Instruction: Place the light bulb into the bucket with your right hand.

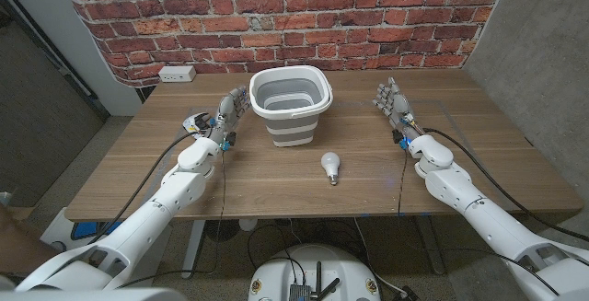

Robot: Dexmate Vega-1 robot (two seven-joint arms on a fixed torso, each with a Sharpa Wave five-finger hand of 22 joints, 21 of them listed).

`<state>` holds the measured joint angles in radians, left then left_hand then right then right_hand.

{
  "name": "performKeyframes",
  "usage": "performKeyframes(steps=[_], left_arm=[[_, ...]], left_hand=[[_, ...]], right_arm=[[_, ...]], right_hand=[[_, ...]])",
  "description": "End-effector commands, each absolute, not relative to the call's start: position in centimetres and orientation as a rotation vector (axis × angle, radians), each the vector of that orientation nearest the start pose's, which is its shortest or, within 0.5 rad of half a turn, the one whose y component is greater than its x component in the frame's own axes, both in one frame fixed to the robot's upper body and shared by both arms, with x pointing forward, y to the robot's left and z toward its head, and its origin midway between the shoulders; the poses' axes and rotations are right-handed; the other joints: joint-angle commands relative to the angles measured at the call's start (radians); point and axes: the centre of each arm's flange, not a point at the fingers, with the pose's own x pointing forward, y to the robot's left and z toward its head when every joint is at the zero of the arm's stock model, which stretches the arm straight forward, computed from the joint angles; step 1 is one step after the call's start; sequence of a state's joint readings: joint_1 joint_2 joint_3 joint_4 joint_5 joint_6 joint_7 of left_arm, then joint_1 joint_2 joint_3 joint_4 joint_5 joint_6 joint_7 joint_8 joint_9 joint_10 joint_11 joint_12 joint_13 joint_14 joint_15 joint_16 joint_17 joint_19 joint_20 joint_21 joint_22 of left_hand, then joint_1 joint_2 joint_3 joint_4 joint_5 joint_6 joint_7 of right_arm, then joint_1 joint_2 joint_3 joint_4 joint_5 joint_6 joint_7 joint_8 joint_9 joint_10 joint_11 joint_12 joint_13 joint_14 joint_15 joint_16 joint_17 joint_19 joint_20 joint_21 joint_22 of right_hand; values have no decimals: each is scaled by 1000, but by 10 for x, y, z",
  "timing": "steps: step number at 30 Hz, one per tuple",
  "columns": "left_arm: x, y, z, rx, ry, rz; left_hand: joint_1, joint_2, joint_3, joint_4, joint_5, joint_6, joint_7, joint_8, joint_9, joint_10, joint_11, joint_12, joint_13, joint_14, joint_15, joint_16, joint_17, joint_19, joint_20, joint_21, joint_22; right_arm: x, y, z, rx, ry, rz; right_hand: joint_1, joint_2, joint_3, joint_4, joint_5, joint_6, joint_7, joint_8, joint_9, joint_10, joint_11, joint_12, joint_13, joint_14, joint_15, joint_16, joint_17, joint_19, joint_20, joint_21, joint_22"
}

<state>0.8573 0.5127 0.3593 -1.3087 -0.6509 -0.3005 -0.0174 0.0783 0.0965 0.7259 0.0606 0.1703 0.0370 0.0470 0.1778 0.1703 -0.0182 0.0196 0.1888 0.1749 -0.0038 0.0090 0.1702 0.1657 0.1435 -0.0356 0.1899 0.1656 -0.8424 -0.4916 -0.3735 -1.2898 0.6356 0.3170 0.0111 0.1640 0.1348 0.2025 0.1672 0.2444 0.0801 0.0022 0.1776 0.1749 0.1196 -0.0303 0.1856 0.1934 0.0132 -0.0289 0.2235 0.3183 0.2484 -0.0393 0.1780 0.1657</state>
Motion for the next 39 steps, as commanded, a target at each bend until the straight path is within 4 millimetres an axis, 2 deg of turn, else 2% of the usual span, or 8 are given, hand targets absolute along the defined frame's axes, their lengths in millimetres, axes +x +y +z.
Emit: performKeyframes(steps=[1,16,26,39], left_arm=[[642,301,-32,-56,-612,-153],[638,302,-29,-39,-616,-136],[641,300,-29,-30,-605,-147],[640,302,-29,-21,-600,-145]], left_hand=[[-1,71,6,0,4,-2,7,5,5,-6,0,5,4,-1,5,7,4,9,-16,6,5],[-3,67,9,-4,3,0,5,5,5,-4,-2,5,4,0,4,7,4,6,-17,4,5],[-3,67,11,-7,3,2,4,5,5,0,-3,6,3,2,3,7,3,-1,-18,1,5],[-1,69,15,-14,3,4,4,6,5,2,-5,6,3,5,4,7,2,-3,-17,1,5]], right_arm=[[649,-284,-35,46,-624,170],[638,-284,-33,15,-631,159],[620,-282,-38,-20,-630,145],[593,-278,-32,-137,-641,88]], right_hand=[[4,41,8,-1,4,6,-4,7,3,9,0,7,1,1,-29,2,4,9,-1,7,3],[-1,38,16,-5,7,4,-9,7,2,12,1,9,0,5,-34,0,-1,6,-6,8,3],[-3,35,20,-8,8,7,-8,9,2,16,2,10,-1,8,-34,0,-3,6,-6,8,3],[-3,27,26,-16,9,11,-9,11,2,26,7,13,-1,15,-31,-2,-10,8,-6,10,2]])
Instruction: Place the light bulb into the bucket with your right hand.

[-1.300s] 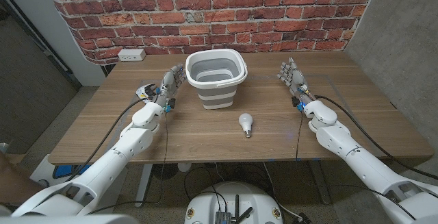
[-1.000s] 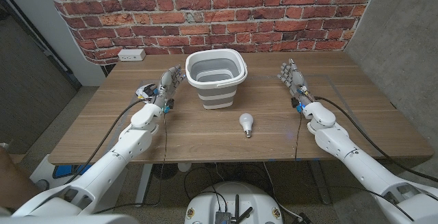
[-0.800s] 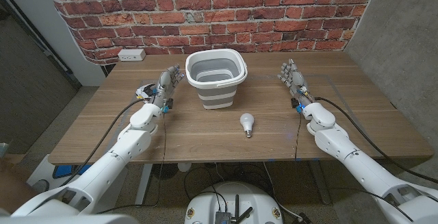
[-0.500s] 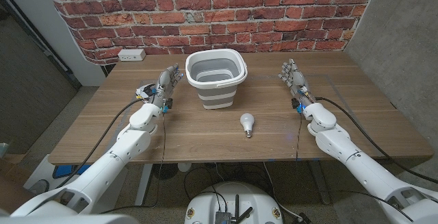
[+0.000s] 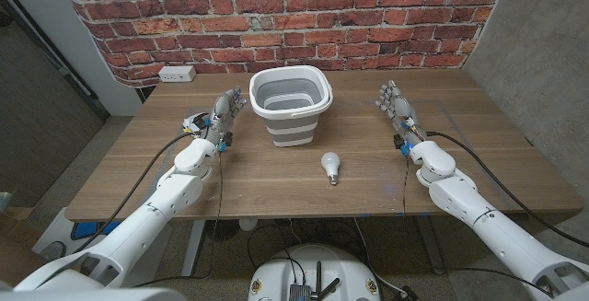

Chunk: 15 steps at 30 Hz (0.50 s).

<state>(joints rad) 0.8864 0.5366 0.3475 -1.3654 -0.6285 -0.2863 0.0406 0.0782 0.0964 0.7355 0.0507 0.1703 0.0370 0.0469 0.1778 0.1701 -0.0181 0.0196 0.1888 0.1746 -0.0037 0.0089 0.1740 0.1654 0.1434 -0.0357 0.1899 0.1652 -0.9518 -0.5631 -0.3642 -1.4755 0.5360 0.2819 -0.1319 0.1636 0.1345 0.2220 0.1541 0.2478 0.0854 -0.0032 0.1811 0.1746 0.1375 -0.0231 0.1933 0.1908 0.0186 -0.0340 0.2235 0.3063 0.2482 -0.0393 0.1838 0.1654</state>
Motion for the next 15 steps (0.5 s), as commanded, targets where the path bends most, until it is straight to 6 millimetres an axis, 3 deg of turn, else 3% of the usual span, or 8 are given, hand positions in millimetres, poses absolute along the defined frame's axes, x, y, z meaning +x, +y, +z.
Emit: performKeyframes(steps=[1,15], left_arm=[[640,302,-29,-22,-601,-147],[641,303,-27,-7,-596,-166]], left_hand=[[-1,69,5,-4,3,4,5,6,5,2,-5,6,4,5,3,3,2,-2,-17,1,5],[1,69,6,-11,2,9,1,7,6,10,-6,8,4,6,3,3,2,-2,-17,1,5]], right_arm=[[591,-278,-32,-136,-639,79],[557,-278,-38,-231,-631,8]], right_hand=[[-3,26,7,-4,6,6,-2,7,2,8,0,6,2,10,-25,-2,1,8,-5,4,3],[5,10,13,-20,5,23,-1,13,3,22,-1,9,1,24,-26,-4,-11,17,-5,7,2]])
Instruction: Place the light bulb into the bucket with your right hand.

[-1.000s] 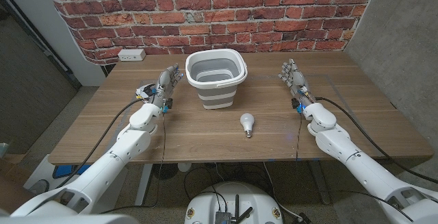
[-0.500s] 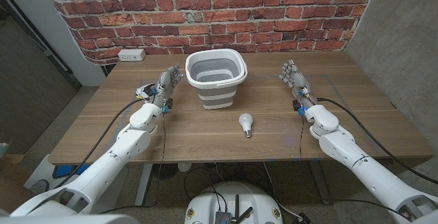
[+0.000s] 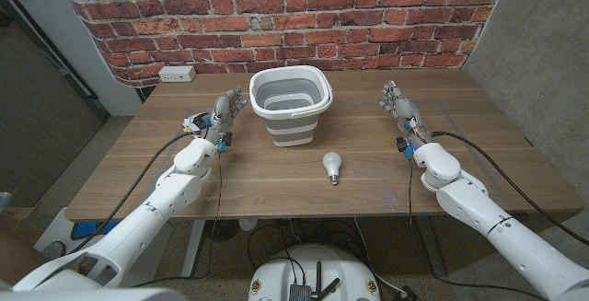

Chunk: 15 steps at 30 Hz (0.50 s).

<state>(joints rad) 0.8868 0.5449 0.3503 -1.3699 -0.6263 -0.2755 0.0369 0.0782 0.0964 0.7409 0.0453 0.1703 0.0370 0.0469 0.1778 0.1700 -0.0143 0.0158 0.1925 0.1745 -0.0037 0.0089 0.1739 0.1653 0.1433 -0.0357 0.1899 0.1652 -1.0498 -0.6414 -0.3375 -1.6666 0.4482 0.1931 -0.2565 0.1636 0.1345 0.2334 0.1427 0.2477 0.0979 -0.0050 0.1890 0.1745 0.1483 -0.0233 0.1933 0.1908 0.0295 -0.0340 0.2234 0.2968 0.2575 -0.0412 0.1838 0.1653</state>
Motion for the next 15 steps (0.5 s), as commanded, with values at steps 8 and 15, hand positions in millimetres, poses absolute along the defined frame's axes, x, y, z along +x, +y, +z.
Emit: performKeyframes(steps=[8,15], left_arm=[[640,307,-27,-5,-599,-155],[641,311,-27,-8,-600,-150]], left_hand=[[2,70,1,-9,2,10,1,7,6,7,-2,4,4,10,2,4,2,-1,-16,1,5],[3,71,0,-12,2,11,-1,7,6,10,-2,5,4,10,2,4,2,-1,-16,1,5]], right_arm=[[533,-270,-41,-316,-626,-25],[515,-264,-39,-402,-604,-41]], right_hand=[[20,-4,6,-28,3,4,3,2,3,14,1,9,1,22,-24,-5,-10,12,-2,7,2],[42,-14,13,-53,0,12,12,5,3,20,7,9,1,25,-24,-8,-21,13,-1,7,2]])
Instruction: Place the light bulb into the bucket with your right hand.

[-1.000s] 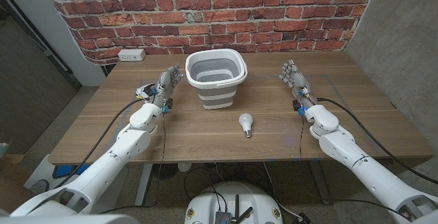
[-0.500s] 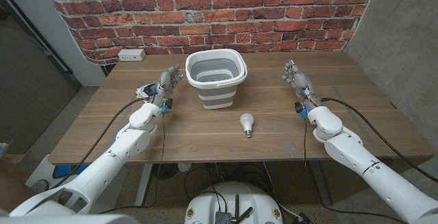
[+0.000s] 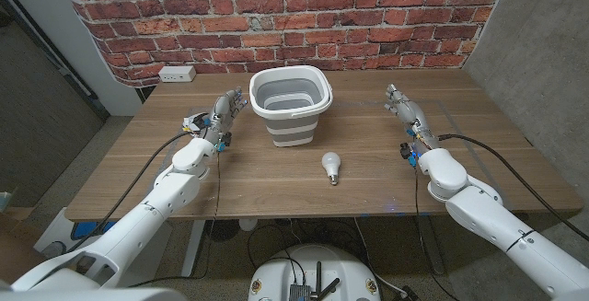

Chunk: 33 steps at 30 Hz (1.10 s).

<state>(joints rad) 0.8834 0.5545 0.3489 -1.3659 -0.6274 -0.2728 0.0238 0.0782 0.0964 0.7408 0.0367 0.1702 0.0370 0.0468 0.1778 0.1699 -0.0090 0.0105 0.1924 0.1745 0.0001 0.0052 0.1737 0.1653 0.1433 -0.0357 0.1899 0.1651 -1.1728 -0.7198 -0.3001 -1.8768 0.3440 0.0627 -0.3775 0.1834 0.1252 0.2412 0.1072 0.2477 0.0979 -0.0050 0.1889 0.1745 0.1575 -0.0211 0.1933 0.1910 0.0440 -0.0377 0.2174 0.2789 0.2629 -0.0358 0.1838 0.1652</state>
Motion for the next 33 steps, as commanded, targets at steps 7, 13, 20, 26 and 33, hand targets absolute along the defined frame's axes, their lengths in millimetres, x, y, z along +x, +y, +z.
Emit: performKeyframes(steps=[7,13,20,26,33], left_arm=[[642,316,-26,-4,-598,-150],[643,318,-26,1,-593,-148],[643,318,-25,-1,-599,-144],[643,322,-27,0,-593,-131],[645,323,-27,-1,-594,-141]], left_hand=[[4,73,1,-6,2,12,-2,7,6,5,1,5,4,8,6,5,2,-1,-16,2,6],[5,73,1,-8,2,12,-1,6,6,5,1,4,4,9,5,5,2,-2,-17,1,6],[5,75,0,-10,2,13,-2,6,6,5,0,4,4,9,5,5,3,-2,-17,1,6],[4,75,0,-10,2,14,-3,6,6,6,0,4,4,10,5,5,3,-2,-17,1,6],[3,75,0,-10,2,15,-3,6,6,7,-1,4,4,10,4,5,4,-2,-17,1,6]], right_arm=[[496,-254,-38,-505,-577,-67],[483,-248,-39,-555,-567,-90],[468,-239,-35,-654,-544,-112],[461,-228,-32,-722,-534,-107],[456,-219,-30,-807,-491,-98]], right_hand=[[42,-6,14,-38,-4,21,10,7,3,16,8,10,1,11,-22,-4,-9,8,-6,6,2],[70,-10,25,-67,-11,27,16,8,4,29,9,13,2,17,-18,-4,-18,12,-5,7,2],[102,-18,36,-102,-23,29,27,8,4,43,9,16,4,23,-13,-4,-26,15,0,6,2],[134,-22,48,-138,-37,36,44,10,7,48,2,16,6,29,-11,-2,-33,18,6,6,2],[154,-25,55,-164,-50,34,71,10,9,55,26,18,10,36,5,1,-36,22,26,7,3]])
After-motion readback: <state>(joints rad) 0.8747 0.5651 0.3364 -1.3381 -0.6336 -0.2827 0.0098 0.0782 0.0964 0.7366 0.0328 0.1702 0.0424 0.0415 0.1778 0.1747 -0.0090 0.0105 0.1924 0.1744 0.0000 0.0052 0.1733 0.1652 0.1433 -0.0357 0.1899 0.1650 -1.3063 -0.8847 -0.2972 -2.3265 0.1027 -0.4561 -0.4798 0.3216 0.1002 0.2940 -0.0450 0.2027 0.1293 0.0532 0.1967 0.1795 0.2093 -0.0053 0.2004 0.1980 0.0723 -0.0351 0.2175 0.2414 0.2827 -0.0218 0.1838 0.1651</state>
